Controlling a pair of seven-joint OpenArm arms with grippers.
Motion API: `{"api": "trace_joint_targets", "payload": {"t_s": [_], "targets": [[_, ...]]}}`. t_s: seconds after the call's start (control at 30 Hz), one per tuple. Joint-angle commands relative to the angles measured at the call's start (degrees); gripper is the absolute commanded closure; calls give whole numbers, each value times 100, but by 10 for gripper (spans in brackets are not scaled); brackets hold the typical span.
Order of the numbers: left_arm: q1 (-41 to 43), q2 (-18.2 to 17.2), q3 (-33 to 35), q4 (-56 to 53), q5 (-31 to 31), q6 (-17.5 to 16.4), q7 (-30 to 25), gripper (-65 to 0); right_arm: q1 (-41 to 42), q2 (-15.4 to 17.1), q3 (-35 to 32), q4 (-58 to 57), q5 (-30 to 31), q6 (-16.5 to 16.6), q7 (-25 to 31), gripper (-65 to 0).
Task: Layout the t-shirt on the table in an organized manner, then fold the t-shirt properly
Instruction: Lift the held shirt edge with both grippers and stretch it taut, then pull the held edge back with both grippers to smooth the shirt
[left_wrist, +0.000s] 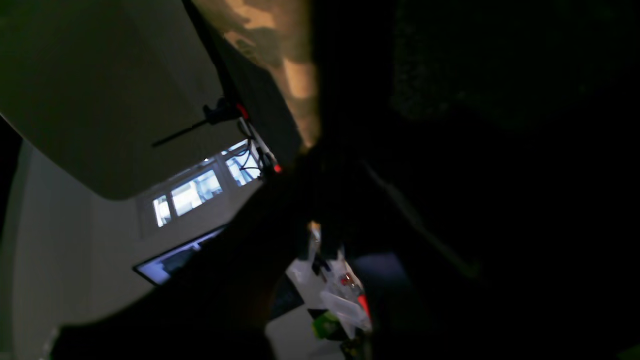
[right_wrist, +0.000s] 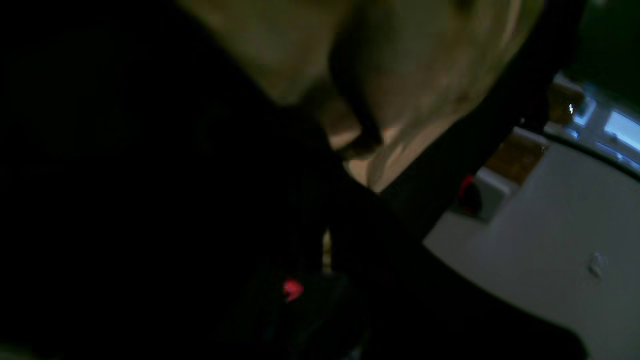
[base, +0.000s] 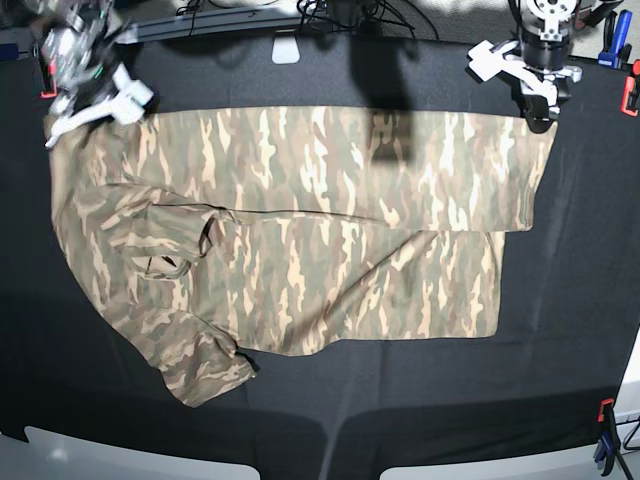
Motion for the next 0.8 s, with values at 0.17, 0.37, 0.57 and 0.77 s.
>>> {"api": "trace_joint_targets", "payload": {"t_s": [0.17, 0.37, 0.57, 0.77], "targets": [[195, -258, -31, 55, 302, 223, 127, 0, -590, 424, 28, 470, -496, -319, -455, 0], [494, -337, -31, 55, 595, 249, 321, 0, -1093, 728, 28, 542, -1075, -514, -774, 0], [894, -348, -31, 79, 1106, 520, 511, 0, -1497, 745, 28, 914, -1215, -621, -879, 0], [1252, -350, -31, 90, 1462, 522, 723, 0, -1725, 772, 31, 1005, -1556, -625, -1008, 0]]}}
